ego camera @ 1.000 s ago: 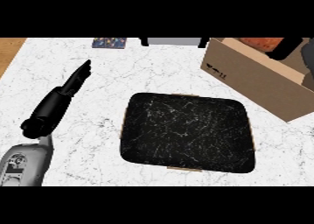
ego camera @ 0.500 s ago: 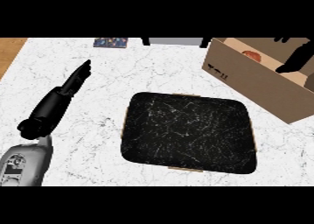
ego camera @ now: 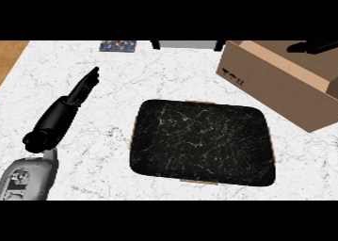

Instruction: Pick the sweet potato from the tray and place it in the cardboard box

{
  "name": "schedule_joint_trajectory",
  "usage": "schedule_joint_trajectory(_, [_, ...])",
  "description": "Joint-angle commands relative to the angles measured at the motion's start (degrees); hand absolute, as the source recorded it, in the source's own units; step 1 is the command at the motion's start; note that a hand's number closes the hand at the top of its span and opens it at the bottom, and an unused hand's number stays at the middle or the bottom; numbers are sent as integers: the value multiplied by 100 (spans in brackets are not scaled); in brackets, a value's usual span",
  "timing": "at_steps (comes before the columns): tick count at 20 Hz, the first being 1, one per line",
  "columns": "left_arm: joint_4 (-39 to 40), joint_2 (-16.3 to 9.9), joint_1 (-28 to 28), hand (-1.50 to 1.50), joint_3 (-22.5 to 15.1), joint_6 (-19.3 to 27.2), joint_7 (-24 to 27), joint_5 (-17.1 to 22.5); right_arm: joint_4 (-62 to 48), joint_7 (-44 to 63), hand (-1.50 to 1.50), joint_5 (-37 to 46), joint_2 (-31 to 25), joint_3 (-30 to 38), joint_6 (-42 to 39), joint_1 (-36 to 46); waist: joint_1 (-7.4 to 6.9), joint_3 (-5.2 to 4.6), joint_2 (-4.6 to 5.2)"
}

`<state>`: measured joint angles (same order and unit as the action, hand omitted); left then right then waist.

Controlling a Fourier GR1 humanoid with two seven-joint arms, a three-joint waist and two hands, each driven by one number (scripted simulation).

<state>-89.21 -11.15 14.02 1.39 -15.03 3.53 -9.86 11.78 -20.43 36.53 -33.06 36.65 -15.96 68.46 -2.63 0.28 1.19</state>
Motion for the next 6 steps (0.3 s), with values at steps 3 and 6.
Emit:
schedule_joint_trajectory(3, [5,0,-40,0,21,5,101,-2,-240,239,-150,-990,-361,1041,132,-199,-32,-9,28])
schedule_joint_trajectory(6, [-123,28,-27,0,-89,-68,12,-2,-207,116,-150,-1041,-627,1109,162,-426,-147,-1,76])
